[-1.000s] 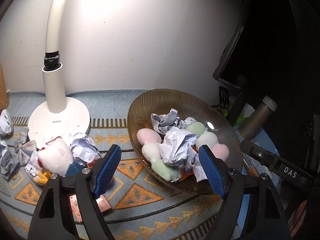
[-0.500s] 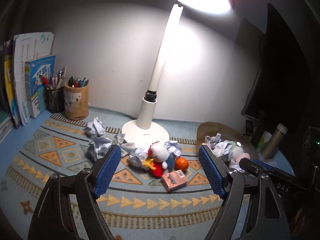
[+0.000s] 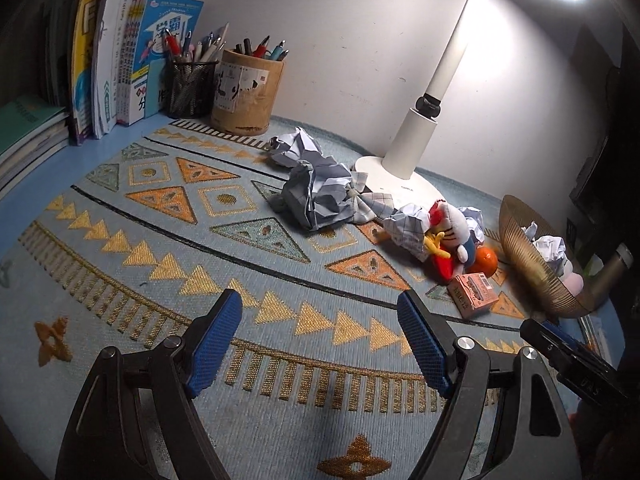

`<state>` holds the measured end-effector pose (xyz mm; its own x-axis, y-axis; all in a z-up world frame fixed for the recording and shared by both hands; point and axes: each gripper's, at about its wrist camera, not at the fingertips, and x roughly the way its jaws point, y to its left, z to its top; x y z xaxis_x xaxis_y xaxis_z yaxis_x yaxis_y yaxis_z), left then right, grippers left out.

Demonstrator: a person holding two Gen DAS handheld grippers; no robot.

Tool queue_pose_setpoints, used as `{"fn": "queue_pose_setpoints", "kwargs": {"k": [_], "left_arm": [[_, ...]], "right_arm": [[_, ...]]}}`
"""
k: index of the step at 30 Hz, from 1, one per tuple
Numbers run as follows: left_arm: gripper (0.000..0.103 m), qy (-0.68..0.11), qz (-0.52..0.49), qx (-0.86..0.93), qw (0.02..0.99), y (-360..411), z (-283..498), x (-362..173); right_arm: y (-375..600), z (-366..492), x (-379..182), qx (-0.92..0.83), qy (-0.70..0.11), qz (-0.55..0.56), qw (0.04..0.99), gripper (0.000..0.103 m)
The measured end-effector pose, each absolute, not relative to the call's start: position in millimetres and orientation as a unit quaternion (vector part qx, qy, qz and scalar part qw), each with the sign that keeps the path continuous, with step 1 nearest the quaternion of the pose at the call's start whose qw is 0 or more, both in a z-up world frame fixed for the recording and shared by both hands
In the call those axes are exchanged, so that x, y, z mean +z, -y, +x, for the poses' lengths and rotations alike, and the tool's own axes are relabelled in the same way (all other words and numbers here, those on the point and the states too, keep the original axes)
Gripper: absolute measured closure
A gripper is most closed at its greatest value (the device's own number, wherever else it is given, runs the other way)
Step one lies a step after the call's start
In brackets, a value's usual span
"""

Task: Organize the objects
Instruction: 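Withdraw both grippers from the bowl back over the table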

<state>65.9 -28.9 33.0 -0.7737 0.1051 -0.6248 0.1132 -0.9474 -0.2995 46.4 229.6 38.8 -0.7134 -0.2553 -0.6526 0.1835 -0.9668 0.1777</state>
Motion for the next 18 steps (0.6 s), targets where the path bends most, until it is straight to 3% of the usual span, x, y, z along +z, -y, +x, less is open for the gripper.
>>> {"fn": "queue_pose_setpoints", "kwargs": {"k": [10,18], "left_arm": [[0.024,-0.162,0.346,-0.924,0.006,28.1,64.4,30.2],[0.024,-0.174,0.351,-0.92,0.003,31.5,62.9,28.2]], "right_arm": [[-212.2,14.9,29.0,-0.897,0.067,0.419,0.124,0.034],[-180.7,-7.3,18.2,-0.896,0.012,0.435,0.087,0.036]]}}
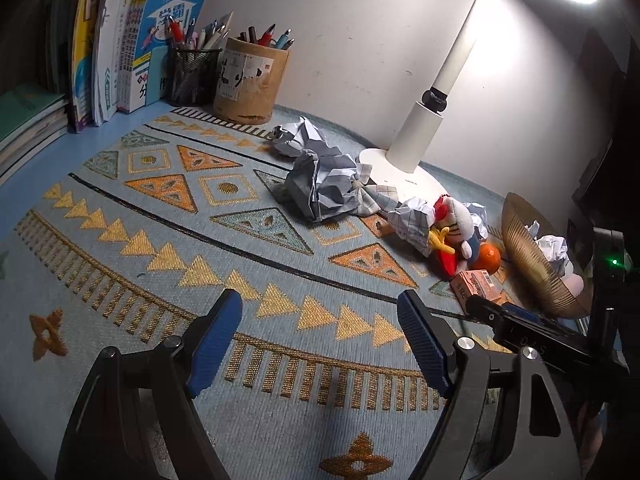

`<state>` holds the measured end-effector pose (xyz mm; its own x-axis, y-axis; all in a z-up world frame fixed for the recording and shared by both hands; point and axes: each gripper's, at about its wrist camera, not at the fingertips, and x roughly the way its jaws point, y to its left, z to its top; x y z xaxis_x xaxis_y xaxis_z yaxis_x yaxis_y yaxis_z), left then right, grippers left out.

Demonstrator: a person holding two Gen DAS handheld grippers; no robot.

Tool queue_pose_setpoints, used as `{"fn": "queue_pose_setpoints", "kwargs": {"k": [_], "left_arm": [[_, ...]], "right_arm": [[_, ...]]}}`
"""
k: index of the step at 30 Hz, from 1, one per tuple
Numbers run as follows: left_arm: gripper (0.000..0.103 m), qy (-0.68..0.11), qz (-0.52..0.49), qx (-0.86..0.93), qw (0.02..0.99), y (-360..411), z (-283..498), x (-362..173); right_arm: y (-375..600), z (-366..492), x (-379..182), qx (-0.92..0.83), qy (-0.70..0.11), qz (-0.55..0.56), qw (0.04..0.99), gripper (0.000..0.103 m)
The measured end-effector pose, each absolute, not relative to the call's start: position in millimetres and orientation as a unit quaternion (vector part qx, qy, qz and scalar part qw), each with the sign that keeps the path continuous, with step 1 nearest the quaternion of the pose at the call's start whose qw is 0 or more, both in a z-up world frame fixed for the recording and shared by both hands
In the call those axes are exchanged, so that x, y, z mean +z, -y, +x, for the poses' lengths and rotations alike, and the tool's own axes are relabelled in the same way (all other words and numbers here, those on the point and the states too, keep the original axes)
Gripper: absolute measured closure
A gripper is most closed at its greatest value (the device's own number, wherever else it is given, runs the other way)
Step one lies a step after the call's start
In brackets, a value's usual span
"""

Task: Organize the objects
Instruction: 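Withdraw both grippers from the bowl back over the table, then grasp paper ball with left gripper while right gripper grasps pink snack box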

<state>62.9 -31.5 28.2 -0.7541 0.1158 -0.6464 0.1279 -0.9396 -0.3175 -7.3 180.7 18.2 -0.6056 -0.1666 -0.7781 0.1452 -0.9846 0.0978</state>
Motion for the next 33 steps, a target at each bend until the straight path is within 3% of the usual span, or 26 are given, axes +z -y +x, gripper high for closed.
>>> {"fn": "queue_pose_setpoints", "kwargs": {"k": [5,8,15,23,25,27,30,33], "left_arm": [[0.024,-0.171,0.354,-0.919,0.006,29.9,62.2,28.0],[0.024,-0.167,0.366,-0.916,0.005,28.4,57.0,28.8],[0.024,-0.167,0.383,-0.908,-0.01,37.3,3.6,46.7],[0.025,-0.155,0.406,-0.9,0.017,38.2,-66.9,21.9],[0.027,-0.16,0.409,-0.898,0.013,39.6,-74.2,18.5],[0.041,-0.165,0.411,-0.897,0.009,40.7,-76.4,16.6],[0.053,-0.162,0.399,-0.903,0.003,40.1,-72.9,20.1],[0.057,-0.141,0.39,-0.91,0.0,33.6,-67.8,24.8]], "right_arm": [[-231.0,9.2,15.6,-0.897,0.075,0.436,0.005,0.042],[-251.7,14.3,18.1,-0.895,0.119,0.43,0.02,0.043],[-230.8,-2.0,27.4,-0.898,0.098,0.422,0.078,0.043],[-221.7,-18.4,17.2,-0.892,0.091,0.436,0.074,0.043],[-218.1,-21.4,16.8,-0.892,0.082,0.438,0.077,0.043],[-214.8,-23.2,16.3,-0.893,0.071,0.438,0.073,0.043],[-209.3,-25.3,15.0,-0.895,0.051,0.438,0.065,0.042],[-202.9,-25.5,14.4,-0.897,0.027,0.437,0.065,0.046]]}}
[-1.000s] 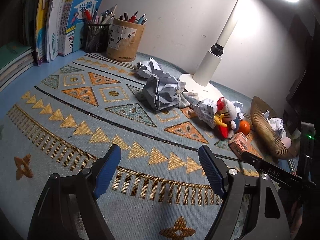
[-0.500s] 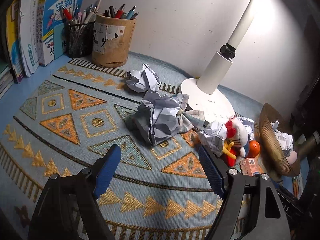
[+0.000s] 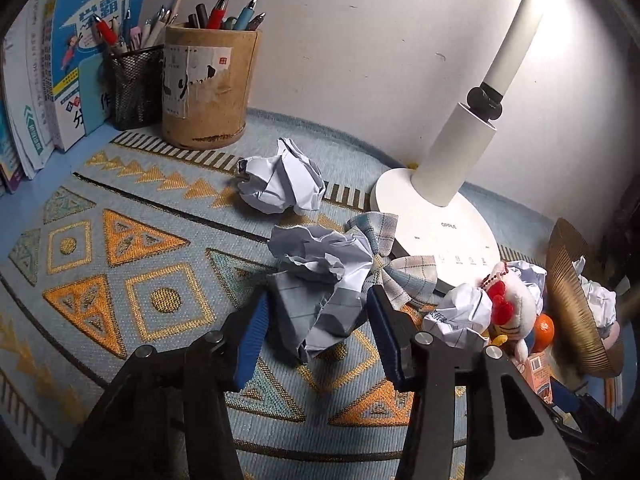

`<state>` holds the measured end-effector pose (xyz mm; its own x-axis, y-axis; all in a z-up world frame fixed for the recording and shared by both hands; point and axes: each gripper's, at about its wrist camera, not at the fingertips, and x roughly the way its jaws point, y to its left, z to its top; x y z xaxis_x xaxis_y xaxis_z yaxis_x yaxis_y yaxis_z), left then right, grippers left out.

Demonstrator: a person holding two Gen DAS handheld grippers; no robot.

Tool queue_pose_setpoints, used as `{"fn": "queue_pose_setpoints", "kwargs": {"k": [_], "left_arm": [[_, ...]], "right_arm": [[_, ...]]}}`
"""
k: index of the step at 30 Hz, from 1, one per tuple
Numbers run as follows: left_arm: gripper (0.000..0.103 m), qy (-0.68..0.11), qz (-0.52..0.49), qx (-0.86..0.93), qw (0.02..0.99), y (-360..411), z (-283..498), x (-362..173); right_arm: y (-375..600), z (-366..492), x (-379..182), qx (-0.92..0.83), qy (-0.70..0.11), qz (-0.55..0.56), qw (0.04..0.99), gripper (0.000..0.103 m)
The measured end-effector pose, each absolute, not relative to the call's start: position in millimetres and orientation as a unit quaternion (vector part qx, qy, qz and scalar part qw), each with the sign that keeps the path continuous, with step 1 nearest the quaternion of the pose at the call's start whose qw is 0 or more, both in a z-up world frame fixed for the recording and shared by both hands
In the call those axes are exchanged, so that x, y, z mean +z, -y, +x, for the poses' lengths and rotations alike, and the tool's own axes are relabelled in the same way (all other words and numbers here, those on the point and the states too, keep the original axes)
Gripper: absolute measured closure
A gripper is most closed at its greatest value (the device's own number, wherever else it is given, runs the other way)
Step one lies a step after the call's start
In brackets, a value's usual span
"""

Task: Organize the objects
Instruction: 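Grasp paper ball with left gripper while right gripper grasps pink snack box, then carry paper ball and snack box into the brown bowl and release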

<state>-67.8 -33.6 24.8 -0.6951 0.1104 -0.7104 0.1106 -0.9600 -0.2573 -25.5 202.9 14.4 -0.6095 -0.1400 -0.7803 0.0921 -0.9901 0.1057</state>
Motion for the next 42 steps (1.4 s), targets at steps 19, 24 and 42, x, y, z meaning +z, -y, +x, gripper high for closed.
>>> {"fn": "queue_pose_setpoints", "kwargs": {"k": [19,24,42], "left_arm": [[0.057,-0.119,0.34,-0.932,-0.046,-31.2,74.9,54.8],[0.057,-0.092,0.345,-0.933,-0.046,-50.1,76.9,42.4],[0.056,-0.071,0.337,-0.939,-0.028,-55.2,81.2,38.8]], "right_arm": [[-235.6,58.0,37.7,-0.891,0.032,0.418,0.173,0.063],[-235.6,62.2,15.4,-0.878,0.022,0.448,0.165,0.063],[-218.5,71.1,12.0,-0.89,-0.05,0.432,0.137,0.061]]}}
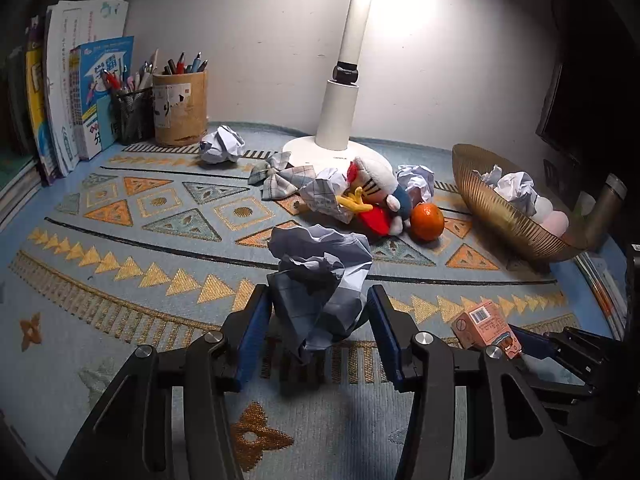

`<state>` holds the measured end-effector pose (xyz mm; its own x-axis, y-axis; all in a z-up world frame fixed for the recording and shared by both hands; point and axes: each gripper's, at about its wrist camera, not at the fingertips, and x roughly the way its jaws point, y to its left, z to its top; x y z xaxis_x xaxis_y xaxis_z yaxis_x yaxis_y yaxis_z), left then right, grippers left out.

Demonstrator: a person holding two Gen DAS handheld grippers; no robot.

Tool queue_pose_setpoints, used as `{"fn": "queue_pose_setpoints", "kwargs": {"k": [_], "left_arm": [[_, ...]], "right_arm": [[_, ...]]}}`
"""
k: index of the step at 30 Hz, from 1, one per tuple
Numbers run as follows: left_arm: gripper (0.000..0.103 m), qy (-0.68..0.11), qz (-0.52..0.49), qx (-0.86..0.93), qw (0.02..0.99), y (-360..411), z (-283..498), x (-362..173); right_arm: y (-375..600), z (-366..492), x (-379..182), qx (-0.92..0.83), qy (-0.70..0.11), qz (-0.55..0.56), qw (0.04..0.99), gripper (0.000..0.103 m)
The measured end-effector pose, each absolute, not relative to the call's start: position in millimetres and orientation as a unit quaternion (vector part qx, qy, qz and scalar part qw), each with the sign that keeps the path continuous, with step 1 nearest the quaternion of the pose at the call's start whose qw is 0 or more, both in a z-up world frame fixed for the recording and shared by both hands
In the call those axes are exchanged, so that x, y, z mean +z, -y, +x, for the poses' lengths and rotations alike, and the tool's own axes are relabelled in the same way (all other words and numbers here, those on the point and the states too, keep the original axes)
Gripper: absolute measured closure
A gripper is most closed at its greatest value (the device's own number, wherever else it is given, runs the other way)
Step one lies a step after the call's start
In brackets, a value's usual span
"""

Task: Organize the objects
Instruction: 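Carry paper ball and snack box into the brown bowl and release, then withdraw both grippers from the bowl back over the table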

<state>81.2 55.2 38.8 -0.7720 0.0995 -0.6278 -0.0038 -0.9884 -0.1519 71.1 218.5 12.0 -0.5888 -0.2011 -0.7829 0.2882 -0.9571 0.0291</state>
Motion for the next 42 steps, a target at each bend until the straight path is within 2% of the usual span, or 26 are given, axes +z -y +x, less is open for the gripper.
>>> {"fn": "queue_pose_setpoints", "kwargs": {"k": [7,11,14,17,21,26,29,30,31,32,33,42], "left_arm": [[0.056,0.064,-0.347,0.935,0.038,-62.4,79.4,41.2],[0.056,0.089,-0.348,0.928,0.102,-80.1,64.2,66.5],[0.056,0.083,-0.331,0.927,0.157,-109.9,39.2,98.1],[0.053,0.092,-0.325,0.918,0.208,-144.2,2.8,119.7],[0.053,0.087,-0.333,0.909,0.234,-189.3,-47.4,122.7],[0.053,0.064,-0.339,0.906,0.246,-230.2,-89.8,109.9],[0.046,0.056,-0.351,0.894,0.271,-248.1,-105.2,99.3],[0.03,0.054,-0.361,0.891,0.271,-252.0,-109.8,95.2],[0.02,0.056,-0.366,0.889,0.27,-253.1,-112.5,91.3],[0.011,0.063,-0.368,0.888,0.269,-252.2,-113.9,88.6],[0.01,0.07,-0.371,0.886,0.268,-249.6,-112.6,86.3],[0.01,0.126,-0.357,0.888,0.26,-194.4,-73.7,101.5]], "right_arm": [[-214.4,81.6,19.1,-0.899,-0.064,0.409,0.145,0.063],[-245.9,88.5,52.7,-0.909,0.011,0.377,0.177,0.063],[-287.2,83.0,99.8,-0.936,0.043,0.322,0.135,0.063],[-340.6,59.7,130.9,-0.945,0.116,0.292,0.088,0.063],[-396.4,17.3,138.9,-0.939,0.177,0.294,0.005,0.063],[-427.5,-23.7,133.5,-0.932,0.201,0.3,-0.024,0.063],[-433.3,-45.9,126.2,-0.929,0.191,0.316,-0.024,0.062],[-436.4,-51.8,123.5,-0.927,0.192,0.322,-0.024,0.058],[-439.7,-56.3,120.5,-0.925,0.194,0.327,-0.025,0.054],[-444.2,-59.3,117.5,-0.922,0.197,0.331,-0.026,0.043],[-447.2,-58.8,115.2,-0.921,0.201,0.332,-0.026,0.04],[-430.4,-21.2,114.1,-0.925,0.183,0.333,0.008,0.04]]}}
